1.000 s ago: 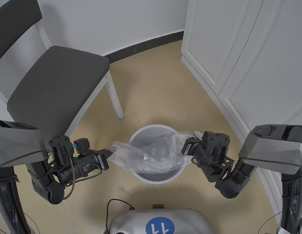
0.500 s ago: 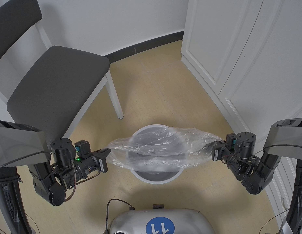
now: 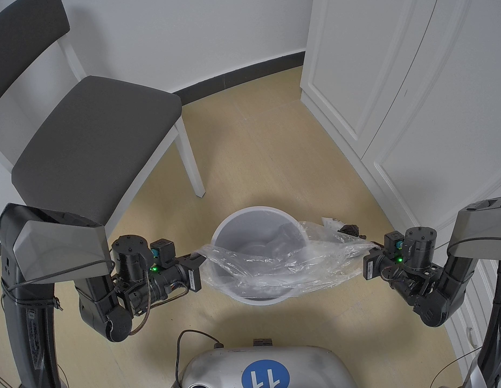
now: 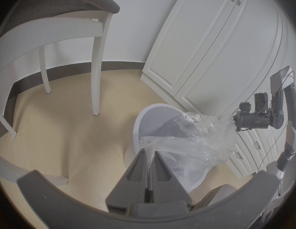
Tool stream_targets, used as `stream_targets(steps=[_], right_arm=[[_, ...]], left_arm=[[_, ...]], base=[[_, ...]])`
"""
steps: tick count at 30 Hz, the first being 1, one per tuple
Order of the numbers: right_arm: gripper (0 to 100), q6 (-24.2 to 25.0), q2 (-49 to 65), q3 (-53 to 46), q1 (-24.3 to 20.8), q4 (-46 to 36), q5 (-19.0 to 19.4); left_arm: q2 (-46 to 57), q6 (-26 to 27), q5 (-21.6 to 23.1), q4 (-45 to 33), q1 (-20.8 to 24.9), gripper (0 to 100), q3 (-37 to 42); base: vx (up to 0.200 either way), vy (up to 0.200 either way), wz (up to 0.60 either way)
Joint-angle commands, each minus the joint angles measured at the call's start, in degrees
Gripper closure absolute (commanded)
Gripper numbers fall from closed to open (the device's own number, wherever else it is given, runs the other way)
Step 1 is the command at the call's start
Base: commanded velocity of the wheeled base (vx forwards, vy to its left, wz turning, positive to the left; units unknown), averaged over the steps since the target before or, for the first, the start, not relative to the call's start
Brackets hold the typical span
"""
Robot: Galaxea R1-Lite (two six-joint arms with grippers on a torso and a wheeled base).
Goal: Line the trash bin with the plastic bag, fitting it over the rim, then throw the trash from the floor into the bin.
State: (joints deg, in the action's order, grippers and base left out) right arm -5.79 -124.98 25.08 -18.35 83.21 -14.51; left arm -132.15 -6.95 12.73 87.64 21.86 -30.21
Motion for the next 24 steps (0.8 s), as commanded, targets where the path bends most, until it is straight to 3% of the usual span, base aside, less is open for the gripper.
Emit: stream_targets(steps=[1,8,15,24], right_arm=[[100,-0.27,0.44,-0.99,0.51,0.02,0.27],[100,-3.7,0.61,-3.98,1.3,0.02,1.5],[100,-7.74,0.44,-8.29,1.21,0.9,4.58],[100,-13.11,-2.64,-14.27,1.12,6.79,8.18]], left_arm=[[0.75,0.01,0.28,-0.01,-1.82,100,1.82],[5.41,0.53,6.08,-0.01,-5.33,100,12.19],[4.18,4.22,6.7,-0.01,-5.95,100,18.17],[0.93,5.45,7.93,0.08,-3.4,100,21.33]], base=[[0.0,0.0,0.0],[0.0,0.0,0.0],[0.0,0.0,0.0],[0.0,0.0,0.0]])
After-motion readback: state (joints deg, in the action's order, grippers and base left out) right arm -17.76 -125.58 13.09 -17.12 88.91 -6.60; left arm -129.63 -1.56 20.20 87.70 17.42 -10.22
